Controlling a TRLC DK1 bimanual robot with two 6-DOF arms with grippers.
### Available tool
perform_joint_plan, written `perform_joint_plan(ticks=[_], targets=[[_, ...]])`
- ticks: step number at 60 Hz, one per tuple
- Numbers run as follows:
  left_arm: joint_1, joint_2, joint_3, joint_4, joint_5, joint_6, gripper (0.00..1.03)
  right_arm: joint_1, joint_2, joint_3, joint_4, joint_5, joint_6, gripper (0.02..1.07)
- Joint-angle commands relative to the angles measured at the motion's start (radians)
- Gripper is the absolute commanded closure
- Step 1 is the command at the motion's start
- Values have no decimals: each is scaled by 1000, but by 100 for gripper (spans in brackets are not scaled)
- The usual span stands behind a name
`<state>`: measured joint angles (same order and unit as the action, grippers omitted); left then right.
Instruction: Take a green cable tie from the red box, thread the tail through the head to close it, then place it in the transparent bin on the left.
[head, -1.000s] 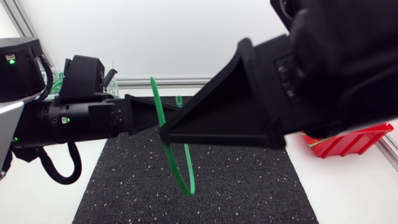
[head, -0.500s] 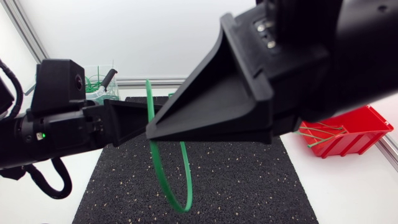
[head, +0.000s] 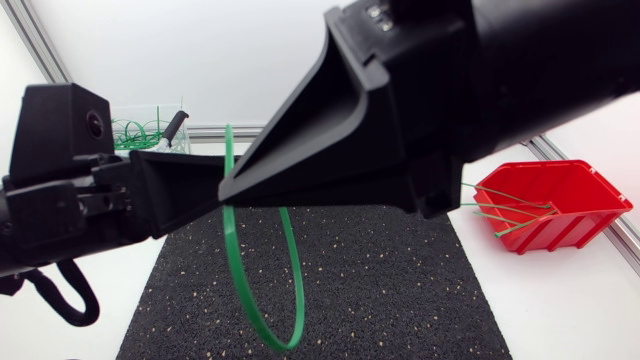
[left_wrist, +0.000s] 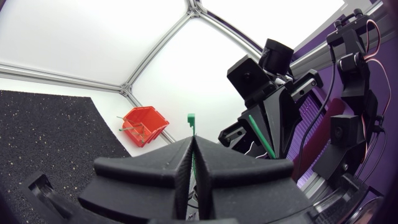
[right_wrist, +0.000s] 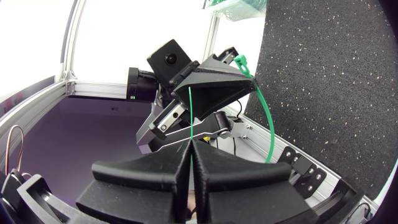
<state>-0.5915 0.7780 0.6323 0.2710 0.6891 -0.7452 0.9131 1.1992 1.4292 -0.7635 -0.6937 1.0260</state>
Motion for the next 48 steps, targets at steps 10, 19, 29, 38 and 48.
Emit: perform_joint_plan(ticks=[10,19,29,38,48], targets=[[-7,-26,-31,46,-3,-56,100,-31,11,31,-3,-33,60,102],[-8,-25,-25,60,-3,-82,100,-52,10,37,-31,-76,77,102],[-30,-25,-17,60,-3,-97,100,-63,-10,30,-36,-95,92,102],[-54,-25,-9,62,-11,-98,100,-74,-21,2,-7,-95,94,102],[-71,-33,-9,59,-23,-98,100,-91,-26,-7,-33,-122,144,102]])
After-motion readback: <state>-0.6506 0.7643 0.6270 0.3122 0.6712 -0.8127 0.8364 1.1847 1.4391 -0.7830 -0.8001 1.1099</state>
